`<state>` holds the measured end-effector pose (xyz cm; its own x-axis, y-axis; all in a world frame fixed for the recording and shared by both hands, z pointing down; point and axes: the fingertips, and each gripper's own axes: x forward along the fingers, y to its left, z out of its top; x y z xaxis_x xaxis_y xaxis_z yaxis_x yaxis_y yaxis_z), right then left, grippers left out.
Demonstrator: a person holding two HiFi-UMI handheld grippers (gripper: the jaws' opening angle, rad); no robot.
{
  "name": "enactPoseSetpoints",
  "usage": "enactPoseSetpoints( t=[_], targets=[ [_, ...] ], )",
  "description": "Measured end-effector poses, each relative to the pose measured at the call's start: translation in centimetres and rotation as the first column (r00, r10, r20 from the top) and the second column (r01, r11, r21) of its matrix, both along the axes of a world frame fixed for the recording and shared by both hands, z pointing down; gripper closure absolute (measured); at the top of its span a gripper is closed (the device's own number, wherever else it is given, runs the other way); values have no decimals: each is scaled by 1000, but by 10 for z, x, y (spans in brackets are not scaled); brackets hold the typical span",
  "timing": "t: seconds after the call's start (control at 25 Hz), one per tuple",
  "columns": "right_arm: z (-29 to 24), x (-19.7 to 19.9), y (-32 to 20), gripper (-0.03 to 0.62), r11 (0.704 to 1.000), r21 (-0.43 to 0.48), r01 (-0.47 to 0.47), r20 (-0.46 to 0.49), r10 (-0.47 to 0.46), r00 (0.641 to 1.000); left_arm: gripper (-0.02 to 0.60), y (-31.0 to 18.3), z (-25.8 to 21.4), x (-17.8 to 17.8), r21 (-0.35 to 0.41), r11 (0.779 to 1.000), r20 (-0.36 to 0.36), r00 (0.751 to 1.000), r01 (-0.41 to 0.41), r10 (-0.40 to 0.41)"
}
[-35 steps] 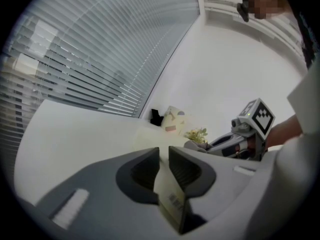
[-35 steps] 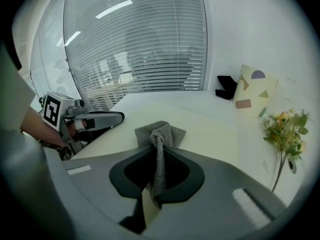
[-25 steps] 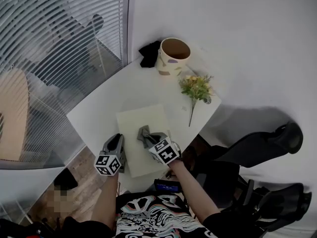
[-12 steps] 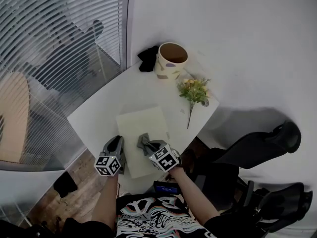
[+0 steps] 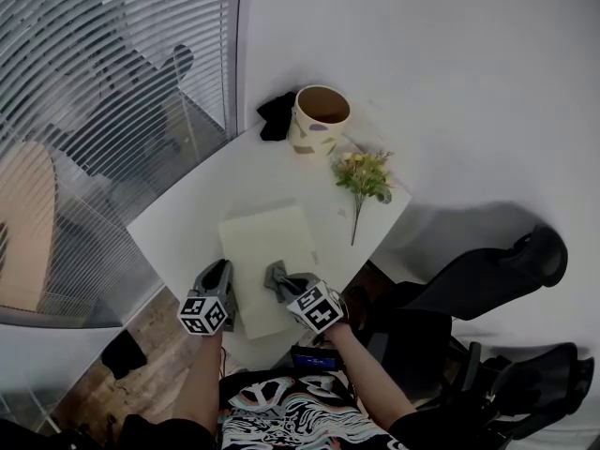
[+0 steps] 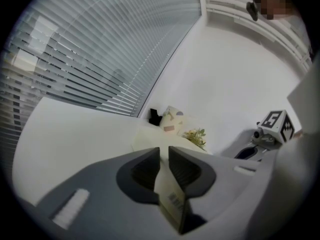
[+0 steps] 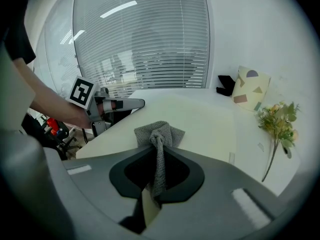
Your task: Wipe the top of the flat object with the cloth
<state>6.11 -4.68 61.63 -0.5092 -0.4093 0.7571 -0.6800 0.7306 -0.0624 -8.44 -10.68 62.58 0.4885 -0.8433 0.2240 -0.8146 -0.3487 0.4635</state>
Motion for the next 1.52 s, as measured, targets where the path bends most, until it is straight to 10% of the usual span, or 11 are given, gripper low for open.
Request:
enactPoseSetpoints(
  t=[0.32,0.64,0.92,1.16,1.52],
  targets=[
    [-2,23,-14,577,994,-8,-112,6,112,994,469,-1,-1,0,11,1000,5,1000,-8,8],
    [-17,27,-17,576,982,147,-120,-23,125,992,469,9,-21,10,77,987,206,971,-140,121],
    [-67,37,-19,576,908,325,-264,111,241,964,469,14,-88,19,166,979,106,989,-120,103],
    [-128,51,-14,576,814,411,-412,237,341,910,472,24,-143,26,255,956,191,977,-143,95],
    [-171,37,6,576,766,442,-468,357,328,874,472,49,-198,15,317,940,175,982,-129,75]
  ],
)
